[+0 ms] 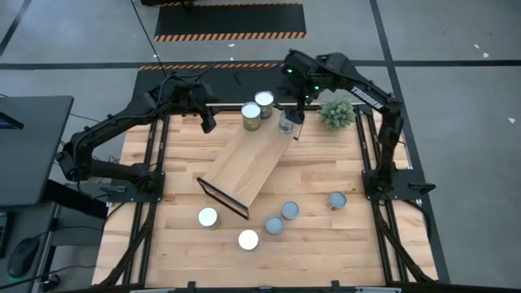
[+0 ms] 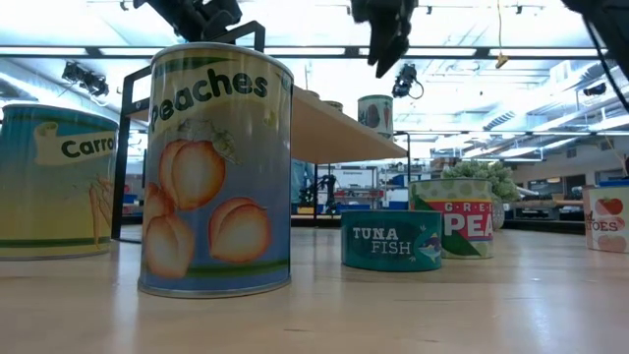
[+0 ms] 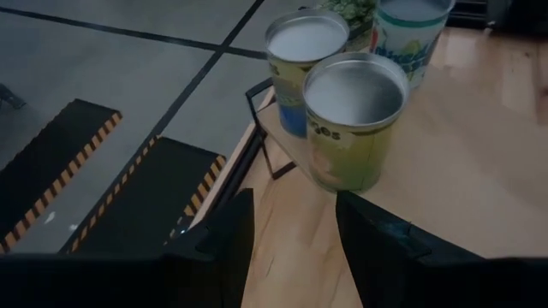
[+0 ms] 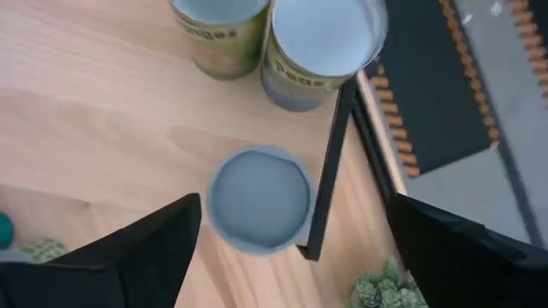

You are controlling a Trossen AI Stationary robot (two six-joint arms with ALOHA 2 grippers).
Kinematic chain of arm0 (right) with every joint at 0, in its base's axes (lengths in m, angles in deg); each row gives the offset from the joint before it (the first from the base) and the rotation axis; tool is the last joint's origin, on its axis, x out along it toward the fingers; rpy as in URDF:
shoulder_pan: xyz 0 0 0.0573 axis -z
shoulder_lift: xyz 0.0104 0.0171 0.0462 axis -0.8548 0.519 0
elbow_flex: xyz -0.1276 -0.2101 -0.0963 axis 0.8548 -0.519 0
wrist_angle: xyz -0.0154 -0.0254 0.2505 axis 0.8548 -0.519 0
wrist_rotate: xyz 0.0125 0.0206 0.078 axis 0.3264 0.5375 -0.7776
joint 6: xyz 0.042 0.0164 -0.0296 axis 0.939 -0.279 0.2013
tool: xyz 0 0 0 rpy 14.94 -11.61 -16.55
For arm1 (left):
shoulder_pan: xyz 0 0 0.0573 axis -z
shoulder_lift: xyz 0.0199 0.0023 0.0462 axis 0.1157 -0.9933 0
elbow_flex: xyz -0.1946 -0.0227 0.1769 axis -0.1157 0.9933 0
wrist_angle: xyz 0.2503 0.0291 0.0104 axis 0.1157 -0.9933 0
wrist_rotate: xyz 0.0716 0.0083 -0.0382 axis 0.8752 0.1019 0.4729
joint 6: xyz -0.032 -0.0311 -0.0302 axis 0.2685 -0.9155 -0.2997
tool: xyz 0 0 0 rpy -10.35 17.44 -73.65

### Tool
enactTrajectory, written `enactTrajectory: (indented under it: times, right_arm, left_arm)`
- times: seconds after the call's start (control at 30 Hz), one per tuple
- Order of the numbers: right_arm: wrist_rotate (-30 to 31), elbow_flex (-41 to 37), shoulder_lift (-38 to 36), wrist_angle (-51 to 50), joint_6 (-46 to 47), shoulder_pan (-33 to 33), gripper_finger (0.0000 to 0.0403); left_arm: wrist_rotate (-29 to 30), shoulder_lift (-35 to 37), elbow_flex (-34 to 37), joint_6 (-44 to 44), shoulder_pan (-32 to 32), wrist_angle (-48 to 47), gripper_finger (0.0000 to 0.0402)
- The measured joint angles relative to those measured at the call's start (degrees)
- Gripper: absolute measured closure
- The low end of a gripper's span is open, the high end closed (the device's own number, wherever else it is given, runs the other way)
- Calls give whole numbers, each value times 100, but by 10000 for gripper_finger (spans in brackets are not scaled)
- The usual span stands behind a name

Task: Pick and place cans onto a shelf
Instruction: Put the canned mixed vegetable on the shelf

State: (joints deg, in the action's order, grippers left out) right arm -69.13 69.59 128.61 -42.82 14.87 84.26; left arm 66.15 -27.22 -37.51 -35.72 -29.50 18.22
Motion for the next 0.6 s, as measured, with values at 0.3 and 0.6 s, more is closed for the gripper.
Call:
enactTrajectory:
  times: [0.3,0.6]
  right_arm:
    - [126,-1754,-1258,962,420,-92,67]
    - [125,-4133,-2470,2339,792,-64,80]
  left_arm:
    - [-848,42,1,-4,364,339,228]
    - [-124,-195,-112,-304,1508,642,228]
